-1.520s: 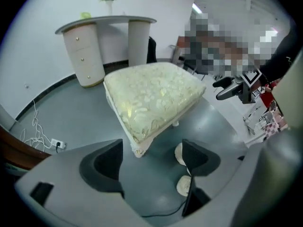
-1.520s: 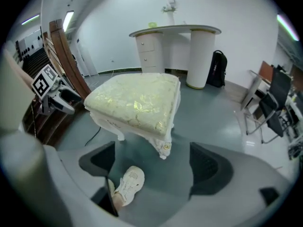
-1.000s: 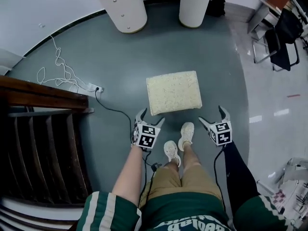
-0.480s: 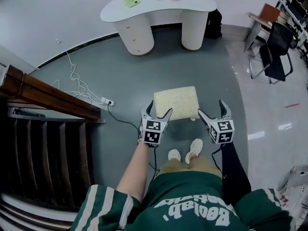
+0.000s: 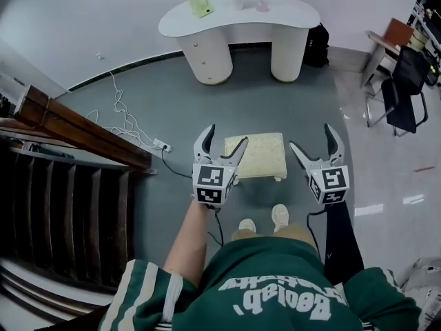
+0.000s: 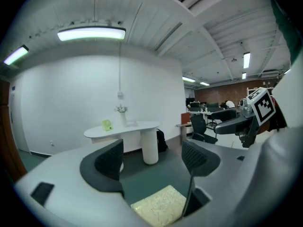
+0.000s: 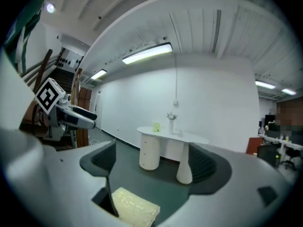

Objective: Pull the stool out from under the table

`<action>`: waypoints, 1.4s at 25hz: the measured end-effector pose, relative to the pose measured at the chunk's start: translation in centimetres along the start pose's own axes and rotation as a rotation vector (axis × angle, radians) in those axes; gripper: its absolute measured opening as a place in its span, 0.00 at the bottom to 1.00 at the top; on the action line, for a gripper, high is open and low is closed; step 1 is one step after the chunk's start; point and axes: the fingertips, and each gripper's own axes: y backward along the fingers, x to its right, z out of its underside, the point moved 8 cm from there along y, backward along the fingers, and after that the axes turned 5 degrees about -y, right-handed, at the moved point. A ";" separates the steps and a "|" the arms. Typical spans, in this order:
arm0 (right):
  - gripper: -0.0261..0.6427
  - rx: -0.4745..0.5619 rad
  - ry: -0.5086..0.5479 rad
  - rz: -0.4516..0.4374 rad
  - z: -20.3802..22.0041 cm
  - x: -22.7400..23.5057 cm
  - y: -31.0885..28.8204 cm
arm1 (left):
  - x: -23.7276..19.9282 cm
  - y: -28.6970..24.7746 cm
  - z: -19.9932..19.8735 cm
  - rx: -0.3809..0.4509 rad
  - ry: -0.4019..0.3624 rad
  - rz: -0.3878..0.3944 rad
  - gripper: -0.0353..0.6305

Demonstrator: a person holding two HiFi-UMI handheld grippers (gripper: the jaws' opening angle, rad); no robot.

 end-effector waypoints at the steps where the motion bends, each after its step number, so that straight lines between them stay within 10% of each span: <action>1: 0.77 0.017 0.008 -0.014 -0.8 0.8 -0.3 | 0.2 -0.2 -1.0 0.023 0.001 -0.024 0.64; 19: 0.49 0.195 0.059 -0.202 -4.8 9.0 -1.9 | 7.7 -4.2 -8.7 0.186 -0.056 -0.229 0.60; 27: 0.31 0.215 0.115 -0.200 -5.4 9.5 -2.4 | 7.7 -3.5 -9.1 0.159 -0.065 -0.357 0.30; 30: 0.05 0.259 0.114 -0.188 -5.8 10.4 -2.1 | 7.6 -3.1 -9.4 0.189 -0.068 -0.419 0.06; 35: 0.04 0.307 0.058 -0.198 -6.6 11.4 -2.3 | 7.2 -2.8 -9.6 0.216 -0.044 -0.456 0.06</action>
